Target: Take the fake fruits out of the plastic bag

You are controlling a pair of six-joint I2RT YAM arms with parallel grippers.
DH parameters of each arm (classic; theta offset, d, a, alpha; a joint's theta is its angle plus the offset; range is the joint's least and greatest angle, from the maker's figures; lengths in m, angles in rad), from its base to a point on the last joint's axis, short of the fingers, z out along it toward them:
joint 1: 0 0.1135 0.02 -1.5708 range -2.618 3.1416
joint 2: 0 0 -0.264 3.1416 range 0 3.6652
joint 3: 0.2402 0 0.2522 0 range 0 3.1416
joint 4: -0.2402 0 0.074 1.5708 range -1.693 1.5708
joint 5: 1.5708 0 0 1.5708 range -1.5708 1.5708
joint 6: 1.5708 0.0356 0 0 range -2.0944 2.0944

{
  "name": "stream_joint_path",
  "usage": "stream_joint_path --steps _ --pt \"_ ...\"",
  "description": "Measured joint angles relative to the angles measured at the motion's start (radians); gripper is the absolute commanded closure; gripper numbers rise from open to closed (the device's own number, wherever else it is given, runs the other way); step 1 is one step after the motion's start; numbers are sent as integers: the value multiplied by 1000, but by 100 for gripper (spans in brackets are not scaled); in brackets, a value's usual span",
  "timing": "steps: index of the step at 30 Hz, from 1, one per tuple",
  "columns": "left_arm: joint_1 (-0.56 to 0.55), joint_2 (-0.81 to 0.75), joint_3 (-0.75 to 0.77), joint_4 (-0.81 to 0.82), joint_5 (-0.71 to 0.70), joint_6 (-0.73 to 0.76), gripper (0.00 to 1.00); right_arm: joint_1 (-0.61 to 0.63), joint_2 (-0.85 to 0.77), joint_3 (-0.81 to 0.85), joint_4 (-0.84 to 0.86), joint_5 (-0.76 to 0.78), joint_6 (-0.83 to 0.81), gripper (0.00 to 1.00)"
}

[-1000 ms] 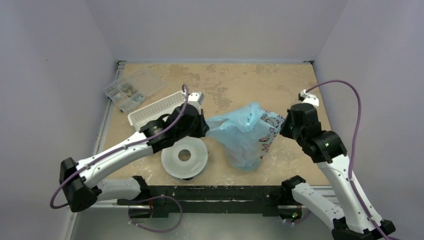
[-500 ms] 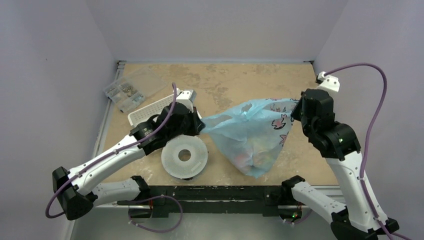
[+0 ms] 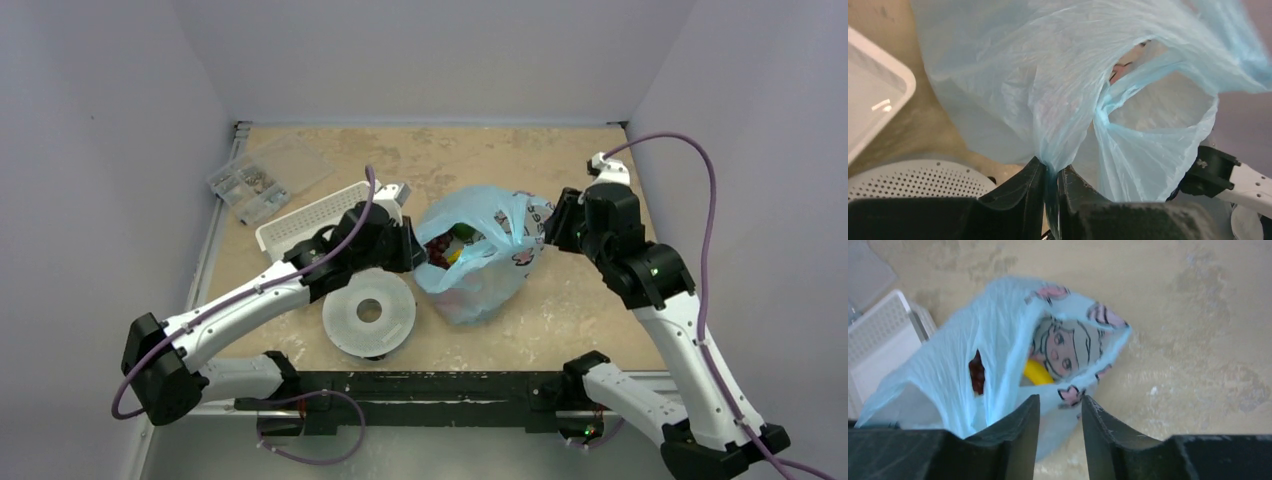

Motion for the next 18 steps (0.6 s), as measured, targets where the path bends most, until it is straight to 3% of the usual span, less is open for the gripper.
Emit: stream_joint_path --steps 5,9,15,18 --pt "0 -4 -202 40 53 -69 52 0 -103 -107 -76 -105 -6 22" --pt "0 -55 -245 27 71 -85 41 -1 -120 -94 -98 -207 -45 5" --pt "0 -138 -196 26 104 -74 36 -1 -91 -71 -72 -417 -67 4" --pt "0 -140 -154 9 111 -49 36 0 -82 -74 -56 -428 5 5"
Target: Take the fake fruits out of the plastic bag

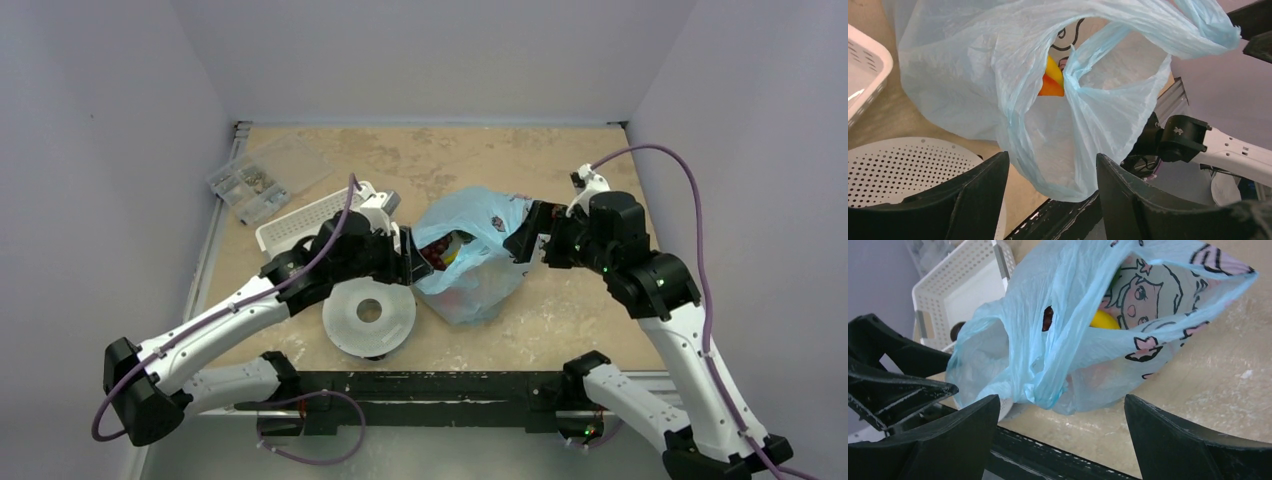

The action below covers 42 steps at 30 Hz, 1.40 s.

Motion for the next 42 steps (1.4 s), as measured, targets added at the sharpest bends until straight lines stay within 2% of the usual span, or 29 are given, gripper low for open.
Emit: stream_joint_path --steps 3,7,10,15,19,21,26,28,30,37,40,42 --pt "0 2 70 -60 4 80 35 0 -57 -24 11 68 115 6" --pt "0 36 224 -144 10 268 31 0 -190 -57 2 214 257 8" --pt "-1 84 351 -169 3 416 23 -1 -251 -90 -11 269 334 7" --pt "-2 179 427 -138 17 596 19 -2 -192 -195 16 212 414 5" --pt "-3 349 534 -180 55 678 11 -1 -111 -219 39 163 442 5" --pt "-7 441 588 -200 69 703 11 -1 -96 -219 56 159 449 6" --pt "-24 540 598 -234 58 740 12 -1 -91 -220 100 174 451 6" --pt "-35 552 598 -245 45 751 20 -2 -88 -225 124 182 451 6" --pt "-43 556 600 -249 23 751 46 -2 -88 -236 139 185 451 6" --pt "-39 628 714 -271 -130 642 91 -3 -77 -265 171 208 455 6" --pt "-30 628 696 -261 -132 568 99 -7 -87 -283 170 233 465 6" --pt "-27 628 677 -243 -121 525 100 -8 -93 -289 171 243 470 6"
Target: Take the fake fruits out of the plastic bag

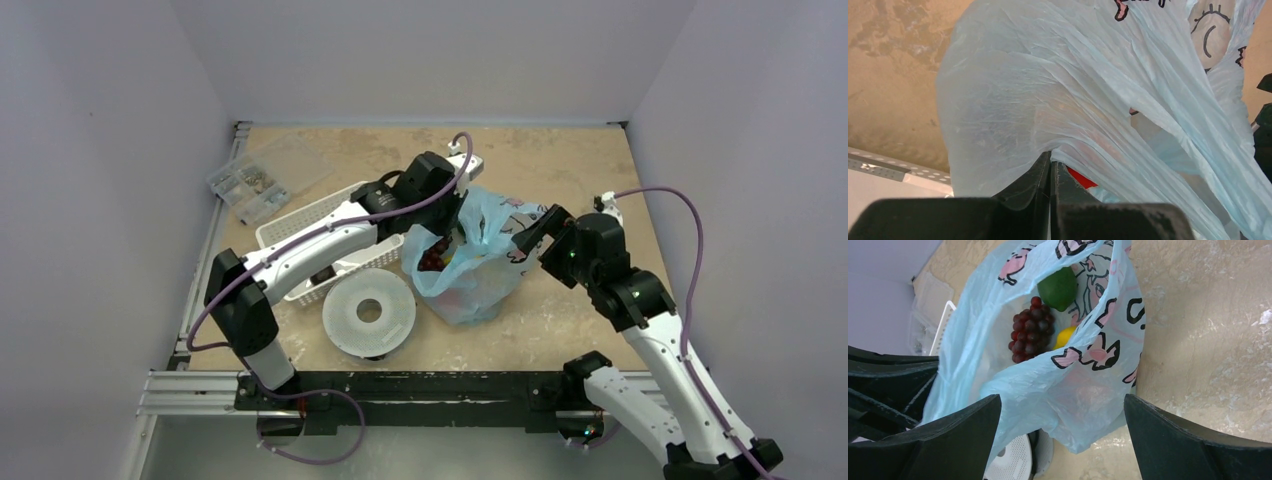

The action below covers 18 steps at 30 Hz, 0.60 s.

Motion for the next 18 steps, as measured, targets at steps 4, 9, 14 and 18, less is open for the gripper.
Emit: stream_joint_path --steps 4,9,14,18 --pt "0 0 -28 24 32 -71 100 0 6 0 28 -7 6 6" --pt "12 -11 -60 84 89 -149 100 0 96 -2 120 -92 -4 15" --pt "66 -11 -59 130 148 -240 100 0 162 -64 211 -229 -6 83" --pt "134 -2 -58 183 215 -356 100 0 115 -100 196 -270 -11 100"
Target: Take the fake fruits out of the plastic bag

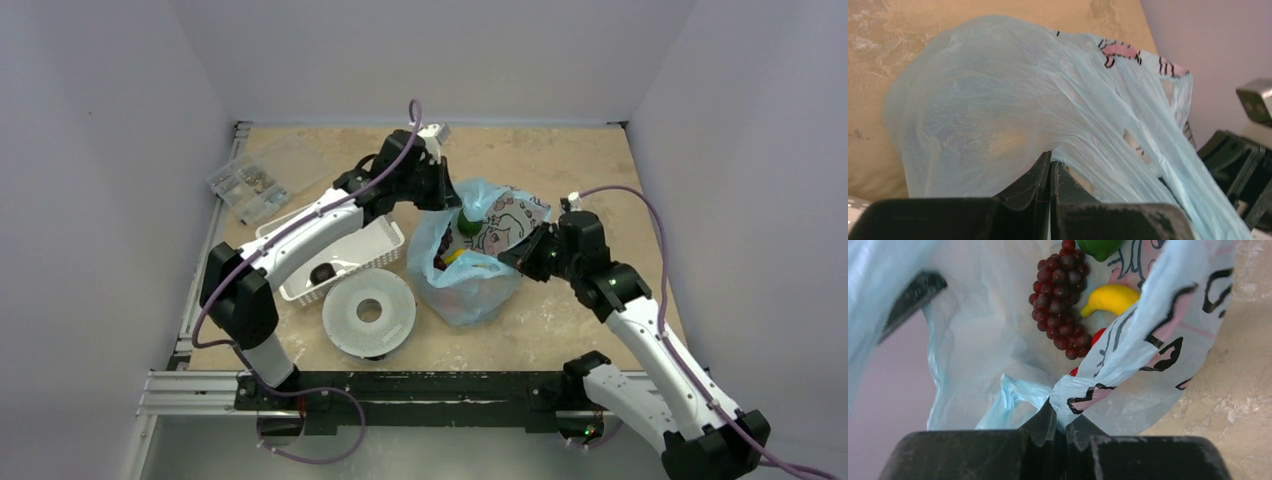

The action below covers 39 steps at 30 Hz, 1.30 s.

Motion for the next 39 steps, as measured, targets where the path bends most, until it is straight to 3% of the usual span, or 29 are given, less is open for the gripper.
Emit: stream_joint_path --steps 6,11,15,19,25,26,27,29,31,35,39 --pt "117 106 44 127 108 -193 100 0 -166 -60 -114 -11 -18 100" --pt "173 321 273 130 188 -306 100 0 -245 -81 -332 22 -94 100" --pt "175 432 457 99 232 -346 100 0 -239 94 -489 132 -174 100" --pt "172 444 571 86 258 -381 100 0 -208 322 -492 243 -239 100" --pt "172 444 656 61 292 -359 100 0 -171 397 -483 257 -378 100" --pt "172 444 655 43 296 -345 96 0 -158 393 -483 229 -406 100" --pt "172 444 649 19 303 -329 86 0 -148 378 -475 189 -428 100" --pt "173 444 623 -21 313 -291 57 0 -144 322 -458 109 -459 100" --pt "173 438 578 -57 314 -244 39 0 -145 233 -449 26 -479 100" --pt "174 348 350 -119 290 -147 16 0 -145 93 -446 -68 -487 100" --pt "174 179 134 -174 249 -68 9 0 -165 49 -435 -117 -479 98"
